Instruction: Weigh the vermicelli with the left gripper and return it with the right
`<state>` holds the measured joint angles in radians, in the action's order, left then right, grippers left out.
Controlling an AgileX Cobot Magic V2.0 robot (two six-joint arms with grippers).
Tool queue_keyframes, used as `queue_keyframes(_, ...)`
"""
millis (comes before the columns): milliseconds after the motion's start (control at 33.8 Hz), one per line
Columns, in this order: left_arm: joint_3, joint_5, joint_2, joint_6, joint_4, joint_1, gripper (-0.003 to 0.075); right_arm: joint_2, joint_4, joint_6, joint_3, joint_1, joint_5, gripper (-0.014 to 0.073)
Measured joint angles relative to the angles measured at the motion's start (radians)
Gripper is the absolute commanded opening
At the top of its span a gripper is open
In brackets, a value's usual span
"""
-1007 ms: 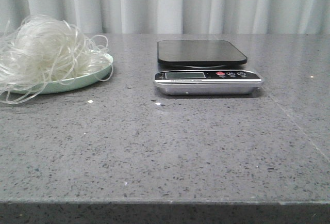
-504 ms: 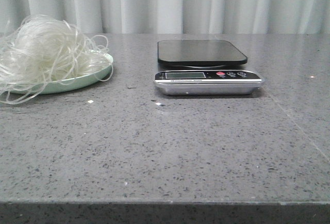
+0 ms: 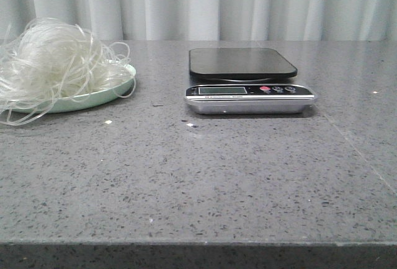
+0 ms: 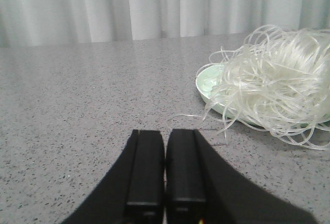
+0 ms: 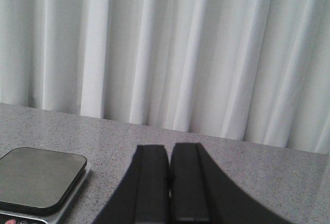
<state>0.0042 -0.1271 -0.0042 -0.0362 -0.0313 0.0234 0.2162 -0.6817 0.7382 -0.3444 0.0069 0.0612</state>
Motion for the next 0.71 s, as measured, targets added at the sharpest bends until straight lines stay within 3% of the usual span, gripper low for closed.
queue_keyframes(267,0.0,-0.002,0.0,0.0,0.0,0.0,0.0137,0.0,0.004,-0.005,0.0,0.0,0.005,0.0151)
queue_keyframes(356,0.0,-0.002,0.0,0.0,0.0,0.0,0.0137,0.0,0.048,-0.065,0.0,0.0,0.042,0.0151)
queue_keyframes(622,0.0,-0.002,0.0,0.002,0.0,0.0,0.0137,0.0,0.464,-0.617,0.002,0.0,0.14,0.0151)
queue_keyframes(711,0.0,-0.002,0.0,0.002,0.0,0.0,0.0137,0.0,0.569,-0.732,0.026,0.0,0.13,0.0151)
